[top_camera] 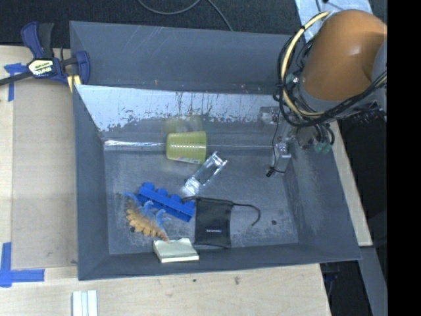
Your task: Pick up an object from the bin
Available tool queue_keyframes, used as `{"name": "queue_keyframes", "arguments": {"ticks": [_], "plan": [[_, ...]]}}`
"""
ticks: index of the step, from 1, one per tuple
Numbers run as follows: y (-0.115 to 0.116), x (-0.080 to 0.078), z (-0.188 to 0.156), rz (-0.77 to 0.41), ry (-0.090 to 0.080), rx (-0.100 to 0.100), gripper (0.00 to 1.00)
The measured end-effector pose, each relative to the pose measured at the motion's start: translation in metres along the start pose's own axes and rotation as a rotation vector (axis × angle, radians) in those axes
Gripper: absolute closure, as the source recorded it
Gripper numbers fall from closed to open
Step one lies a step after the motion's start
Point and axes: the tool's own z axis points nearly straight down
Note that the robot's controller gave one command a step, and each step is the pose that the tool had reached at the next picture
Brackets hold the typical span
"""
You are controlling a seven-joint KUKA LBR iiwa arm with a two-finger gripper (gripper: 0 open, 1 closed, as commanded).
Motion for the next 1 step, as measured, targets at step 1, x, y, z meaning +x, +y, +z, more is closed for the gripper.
{"name": "queue_keyframes", "arguments": {"ticks": [1], "plan": [[0.0,0.0,0.0,0.0,0.0,0.0,0.0]]}}
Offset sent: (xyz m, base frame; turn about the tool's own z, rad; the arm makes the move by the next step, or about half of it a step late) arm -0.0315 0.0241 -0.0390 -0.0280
